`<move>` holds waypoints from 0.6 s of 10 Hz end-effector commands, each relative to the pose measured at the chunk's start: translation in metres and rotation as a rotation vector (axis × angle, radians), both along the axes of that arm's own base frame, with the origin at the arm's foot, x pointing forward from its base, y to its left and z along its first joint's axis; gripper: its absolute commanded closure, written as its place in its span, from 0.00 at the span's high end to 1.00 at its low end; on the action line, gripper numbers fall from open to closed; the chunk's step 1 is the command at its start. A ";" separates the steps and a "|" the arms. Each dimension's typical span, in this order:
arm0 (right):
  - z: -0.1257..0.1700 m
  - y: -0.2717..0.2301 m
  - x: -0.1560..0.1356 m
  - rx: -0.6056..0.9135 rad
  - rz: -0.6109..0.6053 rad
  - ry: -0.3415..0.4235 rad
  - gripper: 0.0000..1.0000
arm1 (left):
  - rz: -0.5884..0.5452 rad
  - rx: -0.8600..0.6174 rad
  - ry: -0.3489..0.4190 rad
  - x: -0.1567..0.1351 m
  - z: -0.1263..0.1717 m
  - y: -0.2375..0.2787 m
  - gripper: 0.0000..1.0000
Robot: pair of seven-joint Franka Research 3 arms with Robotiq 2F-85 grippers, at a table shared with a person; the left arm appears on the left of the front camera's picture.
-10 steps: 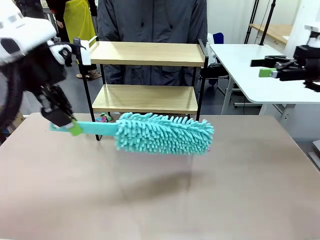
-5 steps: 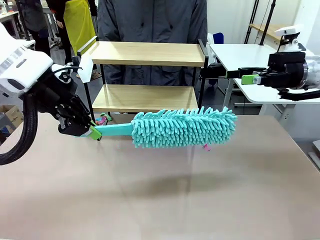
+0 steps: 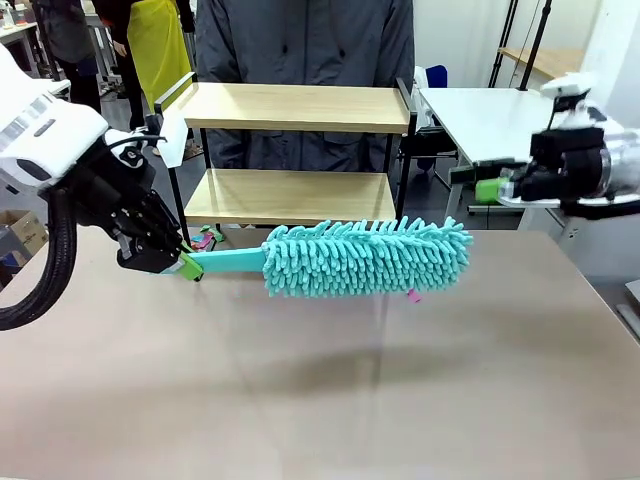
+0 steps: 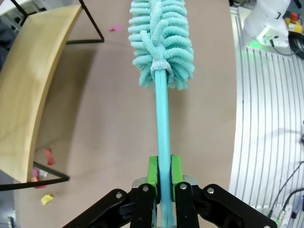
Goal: Clean the shelf.
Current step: Hand the Duster back to the human.
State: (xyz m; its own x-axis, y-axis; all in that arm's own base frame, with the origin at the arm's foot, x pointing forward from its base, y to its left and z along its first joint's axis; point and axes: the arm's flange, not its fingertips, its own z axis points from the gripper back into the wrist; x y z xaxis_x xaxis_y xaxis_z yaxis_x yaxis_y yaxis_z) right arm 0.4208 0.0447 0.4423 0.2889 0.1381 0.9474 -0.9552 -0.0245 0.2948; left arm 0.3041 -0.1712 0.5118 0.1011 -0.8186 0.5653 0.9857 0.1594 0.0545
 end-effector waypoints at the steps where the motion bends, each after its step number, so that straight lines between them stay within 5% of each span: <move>1: -0.027 0.000 -0.037 -0.012 -0.099 -0.061 1.00 | 0.012 -0.009 0.013 -0.001 0.002 0.000 0.13; 6: -0.072 -0.013 -0.083 0.065 -0.126 -0.105 1.00 | 0.012 -0.009 0.013 -0.001 0.002 0.000 0.13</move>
